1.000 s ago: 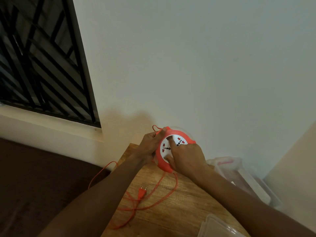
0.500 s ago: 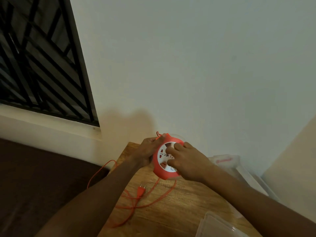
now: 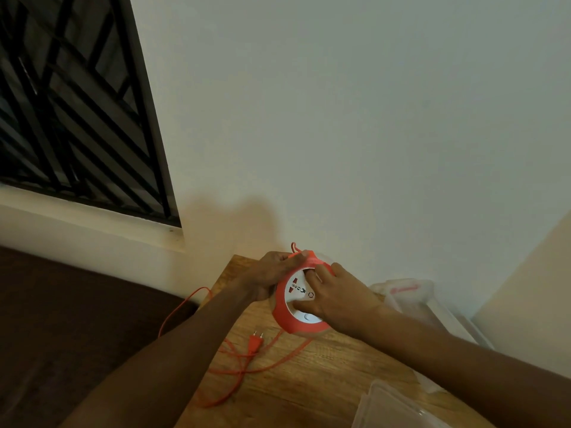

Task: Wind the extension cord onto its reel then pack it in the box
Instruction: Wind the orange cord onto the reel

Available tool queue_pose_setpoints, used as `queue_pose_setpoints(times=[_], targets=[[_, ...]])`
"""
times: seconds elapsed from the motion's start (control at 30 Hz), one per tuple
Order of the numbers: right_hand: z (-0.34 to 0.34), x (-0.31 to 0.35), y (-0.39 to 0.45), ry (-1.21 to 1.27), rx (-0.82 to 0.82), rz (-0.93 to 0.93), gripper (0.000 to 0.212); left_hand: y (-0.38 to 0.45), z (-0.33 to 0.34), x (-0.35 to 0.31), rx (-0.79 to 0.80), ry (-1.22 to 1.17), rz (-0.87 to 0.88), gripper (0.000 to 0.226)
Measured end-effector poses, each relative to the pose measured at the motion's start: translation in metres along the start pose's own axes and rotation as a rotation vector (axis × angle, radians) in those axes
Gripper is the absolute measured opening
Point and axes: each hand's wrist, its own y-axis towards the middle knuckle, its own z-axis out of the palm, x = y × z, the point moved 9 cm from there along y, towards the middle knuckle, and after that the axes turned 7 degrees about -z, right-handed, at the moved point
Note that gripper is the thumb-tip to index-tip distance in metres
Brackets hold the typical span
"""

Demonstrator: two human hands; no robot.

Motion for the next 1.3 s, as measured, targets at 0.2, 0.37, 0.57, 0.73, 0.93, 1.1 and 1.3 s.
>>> queue_pose_setpoints(times=[0.2, 0.37, 0.57, 0.73, 0.93, 1.1, 1.3], targets=[[0.008, 0.006, 0.006, -0.142, 0.101, -0.028, 0.070, -0.004, 0.014, -0.004, 0.011, 0.056, 0.009, 0.047], [0.008, -0.024, -0.001, 0.191, -0.086, 0.249, 0.076, -0.003, 0.009, -0.002, -0.026, -0.086, 0.051, 0.052], [0.017, -0.048, -0.020, 0.646, -0.240, 0.688, 0.067, -0.004, 0.000, -0.009, -0.198, -0.245, 0.101, 0.040], [0.027, -0.045, -0.029, 1.078, -0.347, 0.858, 0.063, -0.008, -0.003, -0.008, -0.235, -0.304, 0.134, 0.042], [0.002, -0.037, -0.022, 0.460, -0.243, 0.541, 0.052, -0.006, -0.001, -0.006, -0.165, -0.276, 0.091, 0.058], [-0.002, -0.020, -0.012, 0.255, -0.206, 0.131, 0.043, -0.006, -0.001, -0.013, -0.114, -0.208, 0.113, 0.060], [-0.005, -0.016, -0.018, 0.125, -0.175, -0.021, 0.058, -0.008, 0.006, -0.015, -0.011, -0.091, 0.095, 0.062]])
